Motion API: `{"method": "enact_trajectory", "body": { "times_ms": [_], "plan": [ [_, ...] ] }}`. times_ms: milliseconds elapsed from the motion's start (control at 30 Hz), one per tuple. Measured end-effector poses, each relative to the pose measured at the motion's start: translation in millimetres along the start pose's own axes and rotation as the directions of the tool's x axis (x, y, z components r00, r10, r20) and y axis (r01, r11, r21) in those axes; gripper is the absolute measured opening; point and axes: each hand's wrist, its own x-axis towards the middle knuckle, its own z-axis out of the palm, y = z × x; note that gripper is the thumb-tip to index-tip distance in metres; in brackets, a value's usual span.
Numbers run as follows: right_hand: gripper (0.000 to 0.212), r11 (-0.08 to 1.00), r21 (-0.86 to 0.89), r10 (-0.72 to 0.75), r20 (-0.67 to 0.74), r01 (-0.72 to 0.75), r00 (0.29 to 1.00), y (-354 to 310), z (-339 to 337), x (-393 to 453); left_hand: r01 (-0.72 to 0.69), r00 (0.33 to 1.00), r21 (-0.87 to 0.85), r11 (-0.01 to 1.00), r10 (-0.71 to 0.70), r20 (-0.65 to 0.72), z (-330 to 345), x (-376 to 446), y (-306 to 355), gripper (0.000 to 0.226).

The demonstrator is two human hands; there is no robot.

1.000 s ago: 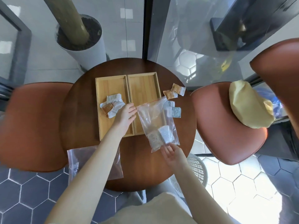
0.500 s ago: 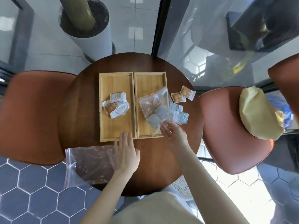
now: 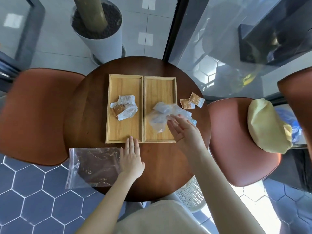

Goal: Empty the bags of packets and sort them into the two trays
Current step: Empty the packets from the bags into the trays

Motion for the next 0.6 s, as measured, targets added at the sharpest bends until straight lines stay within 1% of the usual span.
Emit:
{"method": "enact_trajectory", "body": {
  "times_ms": [133,233,300,333,367,400,433,467,500,533,567,600],
  "plan": [
    [0.006,0.999,0.005,0.032,0.01,-0.032,0.999,-4.6,-2.7,-15.8,-0.006,1.0,0.037,0.999,0.004,0.031,-2.4,2.7,-0.8,0.087],
    [0.009,0.999,0.02,0.03,0.01,-0.03,0.999,-5.6,-8.9,-27.9,-0.006,0.998,0.059,0.998,0.002,0.069,-5.4,4.7,-2.2,0.087],
    [0.012,0.999,0.027,0.03,0.003,-0.03,1.0,-4.2,-16.6,-34.7,-0.005,0.995,0.039,0.999,0.001,0.098,-9.5,5.8,-3.0,0.083],
    [0.011,0.999,0.026,0.028,0.004,-0.028,1.0,-3.7,-20.2,-38.9,-0.01,0.995,0.003,1.0,0.01,0.101,-12.2,6.0,-3.7,0.078],
    [0.007,0.999,0.021,0.028,0.001,-0.028,1.0,-2.8,-24.9,-41.6,-0.02,0.996,-0.068,0.997,0.026,0.089,-15.4,5.4,-4.6,0.072],
    [0.004,0.999,0.023,0.026,0.002,-0.026,1.0,-2.2,-27.8,-46.1,-0.029,0.998,-0.187,0.982,0.04,0.056,-19.2,4.1,-5.9,0.064],
    [0.014,0.999,0.018,0.027,0.004,-0.027,1.0,-1.0,-32.5,-49.1,-0.032,0.999,-0.353,0.935,0.035,0.004,-23.8,2.3,-7.5,0.055],
    [0.024,0.999,0.009,0.035,0.011,-0.035,0.999,-0.2,-36.3,-52.6,-0.024,0.999,-0.552,0.833,-0.001,-0.044,-28.4,-0.1,-9.4,0.047],
    [0.029,0.999,-0.003,0.044,0.023,-0.044,0.999,0.8,-40.7,-55.5,0.011,0.997,-0.764,0.645,-0.063,-0.039,-34.6,-3.0,-11.2,0.041],
    [0.028,0.998,-0.019,0.059,0.044,-0.058,0.997,2.4,-43.8,-59.5,0.079,0.994,-0.931,0.357,-0.104,0.044,-42.5,-6.9,-13.2,0.038],
    [0.024,0.997,-0.039,0.074,0.072,-0.072,0.995,4.6,-48.6,-62.3,0.158,0.984,-0.987,0.023,-0.087,0.156,-49.6,-11.6,-15.6,0.039],
    [0.021,0.994,-0.062,0.094,0.102,-0.088,0.99,7.3,-52.5,-65.3,0.241,0.967,-0.936,-0.258,-0.019,0.254,-53.2,-16.1,-19.8,0.043]
  ]
}}
